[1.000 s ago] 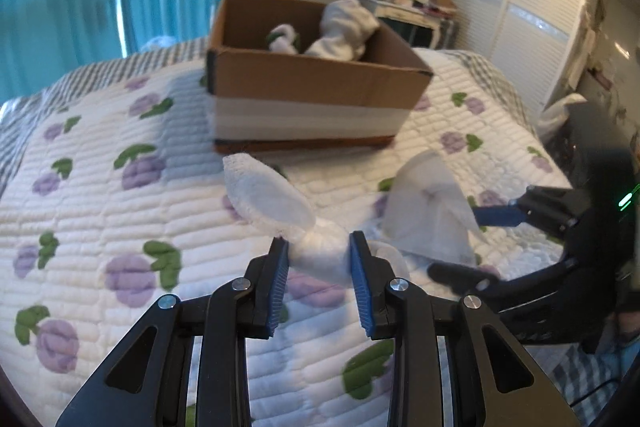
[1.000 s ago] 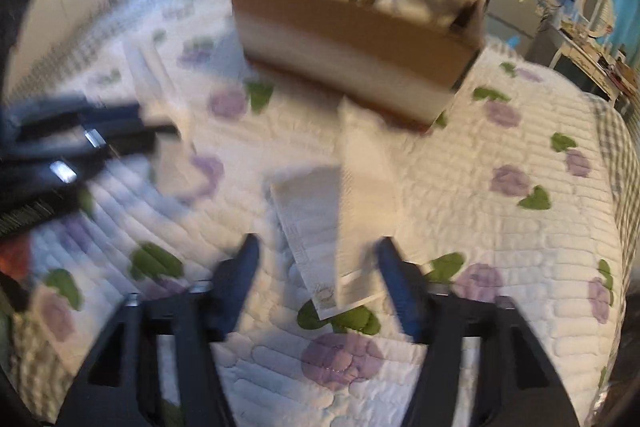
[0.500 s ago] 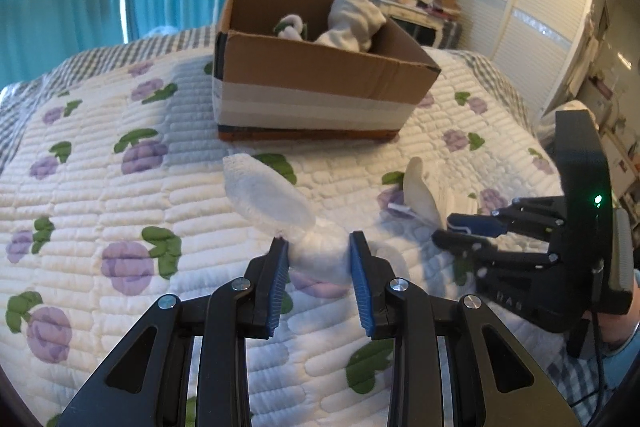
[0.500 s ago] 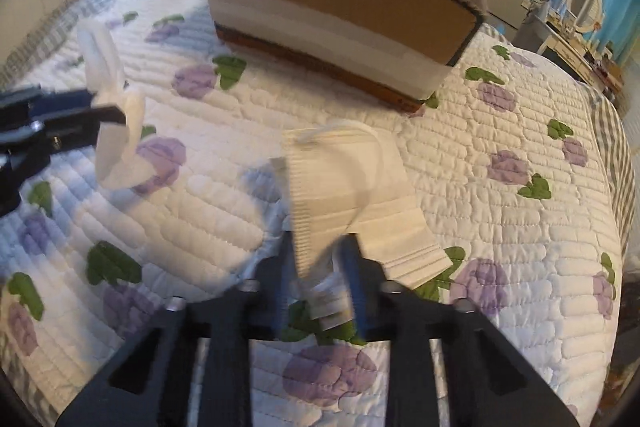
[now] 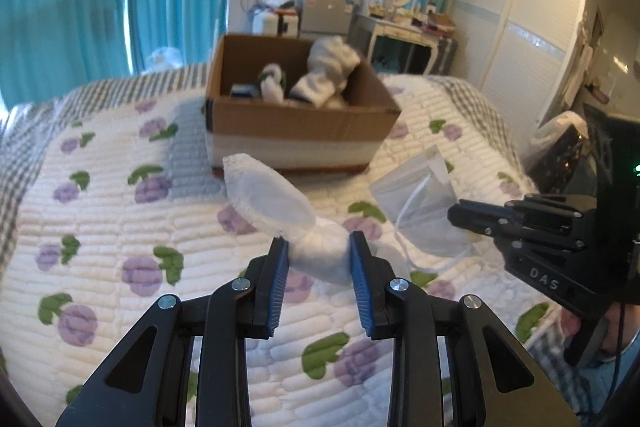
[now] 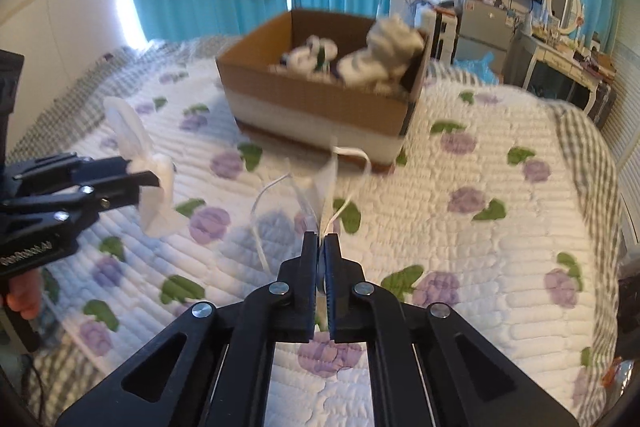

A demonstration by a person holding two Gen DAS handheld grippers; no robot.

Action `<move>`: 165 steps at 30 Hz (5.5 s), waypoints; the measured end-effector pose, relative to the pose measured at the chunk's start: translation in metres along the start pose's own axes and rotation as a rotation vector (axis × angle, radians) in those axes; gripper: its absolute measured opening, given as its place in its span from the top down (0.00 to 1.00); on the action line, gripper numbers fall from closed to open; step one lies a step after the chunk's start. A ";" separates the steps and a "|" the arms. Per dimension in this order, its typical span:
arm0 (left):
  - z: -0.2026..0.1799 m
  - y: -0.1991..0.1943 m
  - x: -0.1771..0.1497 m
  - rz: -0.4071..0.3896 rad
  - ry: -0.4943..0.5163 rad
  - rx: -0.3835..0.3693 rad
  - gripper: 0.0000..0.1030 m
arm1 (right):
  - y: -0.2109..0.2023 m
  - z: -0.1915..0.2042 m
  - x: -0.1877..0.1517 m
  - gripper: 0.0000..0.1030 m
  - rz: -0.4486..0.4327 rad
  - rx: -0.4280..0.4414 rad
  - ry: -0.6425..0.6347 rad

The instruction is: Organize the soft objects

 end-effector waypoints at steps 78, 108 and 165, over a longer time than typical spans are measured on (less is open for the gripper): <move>-0.057 -0.156 0.153 -0.594 0.079 0.263 0.14 | -0.209 0.030 0.175 0.00 -0.585 -0.194 -0.058; -0.011 -0.041 0.060 -0.458 -0.039 0.366 0.13 | -0.047 -0.007 0.083 0.00 -0.436 -0.207 0.042; -0.009 -0.035 0.054 -0.424 -0.041 0.346 0.13 | -0.043 -0.007 0.083 0.00 -0.421 -0.201 0.072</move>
Point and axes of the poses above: each gripper's, at about its wrist camera, not at the fingertips, and y roughly the way its jaws point, z to its left, x to its top, the point moved 4 cm from there along y, roughly the way its jaws point, and after that the axes turned 7 degrees about x, right-handed, at the moved point
